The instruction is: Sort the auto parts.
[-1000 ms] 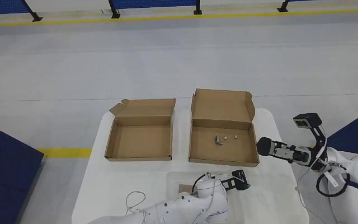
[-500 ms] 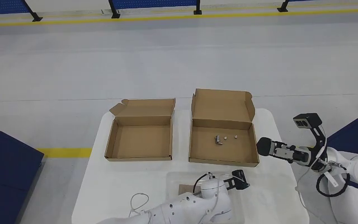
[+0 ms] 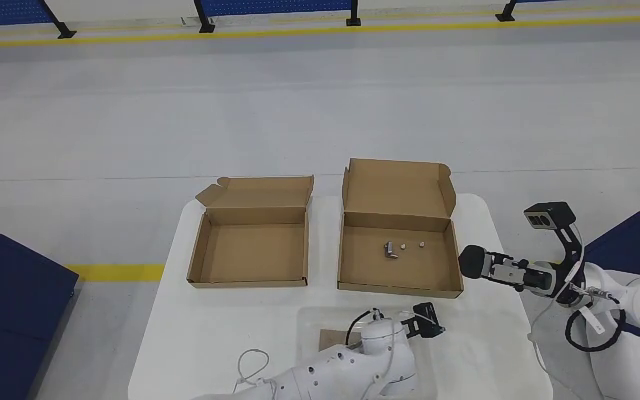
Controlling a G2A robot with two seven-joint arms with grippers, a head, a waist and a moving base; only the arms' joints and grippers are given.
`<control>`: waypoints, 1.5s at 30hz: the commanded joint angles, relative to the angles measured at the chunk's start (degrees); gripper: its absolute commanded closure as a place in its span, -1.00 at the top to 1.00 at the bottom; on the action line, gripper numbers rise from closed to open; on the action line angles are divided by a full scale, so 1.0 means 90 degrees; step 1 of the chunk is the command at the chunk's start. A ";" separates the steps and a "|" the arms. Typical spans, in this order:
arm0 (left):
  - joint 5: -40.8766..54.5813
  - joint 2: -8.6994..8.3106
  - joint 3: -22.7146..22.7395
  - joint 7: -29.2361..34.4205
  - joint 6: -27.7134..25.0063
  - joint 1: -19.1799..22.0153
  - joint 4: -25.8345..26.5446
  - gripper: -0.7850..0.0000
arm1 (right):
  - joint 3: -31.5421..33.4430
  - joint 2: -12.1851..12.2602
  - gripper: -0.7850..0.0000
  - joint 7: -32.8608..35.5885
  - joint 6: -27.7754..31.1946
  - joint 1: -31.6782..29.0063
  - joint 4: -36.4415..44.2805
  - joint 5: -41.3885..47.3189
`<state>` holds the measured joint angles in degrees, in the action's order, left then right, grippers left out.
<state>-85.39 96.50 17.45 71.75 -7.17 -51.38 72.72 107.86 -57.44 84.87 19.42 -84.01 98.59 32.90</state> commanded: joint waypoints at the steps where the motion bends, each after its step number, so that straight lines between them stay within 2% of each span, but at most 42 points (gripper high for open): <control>1: -0.0047 0.0024 0.0013 0.0008 -0.0030 -0.0027 -0.0017 -0.65 | 0.0000 0.0000 1.00 0.0000 0.0000 0.0000 0.0000 0.0000; 18: -0.0377 0.0200 0.0190 0.0022 -0.0282 -0.0206 -0.0194 -0.61 | 0.0000 0.0000 1.00 0.0000 0.0000 0.0000 0.0000 0.0000; 30: -0.0507 0.0294 0.0338 -0.0012 -0.0491 -0.0323 -0.0261 -0.49 | 0.0000 0.0000 1.00 0.0000 0.0000 0.0000 0.0000 0.0000; 45: -0.0686 0.0382 0.0501 0.0000 -0.0696 -0.0470 -0.0307 -0.23 | 0.0000 0.0000 1.00 0.0000 0.0000 0.0000 0.0000 0.0000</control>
<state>-91.47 99.89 21.85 71.73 -13.35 -55.52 69.97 107.86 -57.44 84.87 19.42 -84.01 98.59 32.90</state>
